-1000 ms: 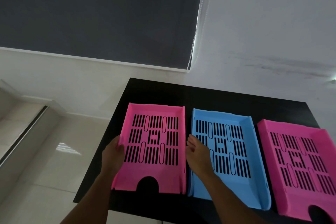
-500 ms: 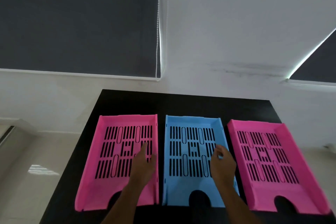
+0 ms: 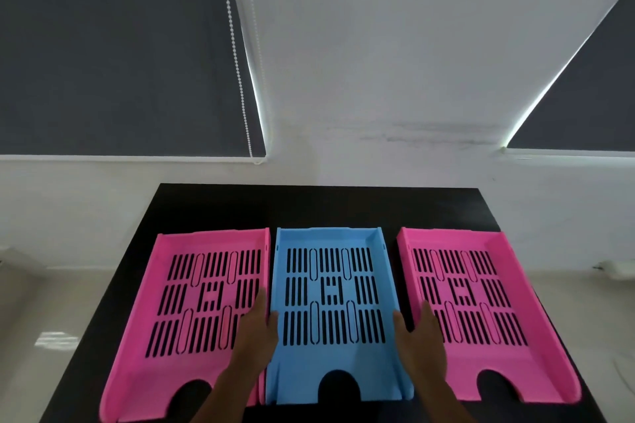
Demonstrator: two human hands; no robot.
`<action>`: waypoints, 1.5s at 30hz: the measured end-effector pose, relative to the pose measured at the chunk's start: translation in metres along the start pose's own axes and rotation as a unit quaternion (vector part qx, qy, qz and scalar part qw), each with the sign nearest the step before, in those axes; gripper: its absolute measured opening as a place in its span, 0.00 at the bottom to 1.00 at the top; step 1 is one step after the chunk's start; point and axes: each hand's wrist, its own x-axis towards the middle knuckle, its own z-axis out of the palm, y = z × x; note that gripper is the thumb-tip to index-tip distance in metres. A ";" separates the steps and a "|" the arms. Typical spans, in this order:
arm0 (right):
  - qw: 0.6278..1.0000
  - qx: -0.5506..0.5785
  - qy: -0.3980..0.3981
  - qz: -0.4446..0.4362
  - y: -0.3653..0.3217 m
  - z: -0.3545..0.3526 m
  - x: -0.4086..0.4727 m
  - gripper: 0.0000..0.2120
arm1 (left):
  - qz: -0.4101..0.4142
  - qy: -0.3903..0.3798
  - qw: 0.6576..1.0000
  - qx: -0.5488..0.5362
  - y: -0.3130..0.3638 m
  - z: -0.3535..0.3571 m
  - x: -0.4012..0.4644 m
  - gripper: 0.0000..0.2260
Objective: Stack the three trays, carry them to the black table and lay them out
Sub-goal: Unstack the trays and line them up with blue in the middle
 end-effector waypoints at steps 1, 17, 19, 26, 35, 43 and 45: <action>1.000 0.002 -0.008 -0.009 -0.002 -0.001 0.000 0.38 | 0.002 0.001 1.000 0.000 0.001 0.002 -0.001 0.27; 0.995 0.032 -0.039 -0.088 0.010 0.006 0.009 0.22 | 0.030 0.012 0.999 -0.006 0.003 0.014 -0.005 0.25; 0.995 0.026 -0.028 -0.092 0.013 0.006 0.011 0.14 | 0.029 0.013 0.999 -0.005 -0.002 0.015 -0.001 0.25; 0.994 -0.001 -0.022 -0.107 0.014 0.005 0.012 0.07 | 0.030 0.012 0.999 -0.011 -0.006 0.016 0.000 0.25; 0.996 -0.026 -0.020 -0.082 0.009 0.002 0.013 0.10 | 0.033 0.023 0.999 -0.002 -0.006 0.017 0.001 0.25; 0.995 -0.036 -0.018 -0.087 0.006 0.005 0.013 0.14 | 0.032 0.022 0.999 0.022 0.003 0.016 0.002 0.25; 0.995 -0.039 -0.018 -0.088 0.003 0.004 0.014 0.14 | 0.038 0.016 0.999 0.022 0.007 0.015 0.002 0.25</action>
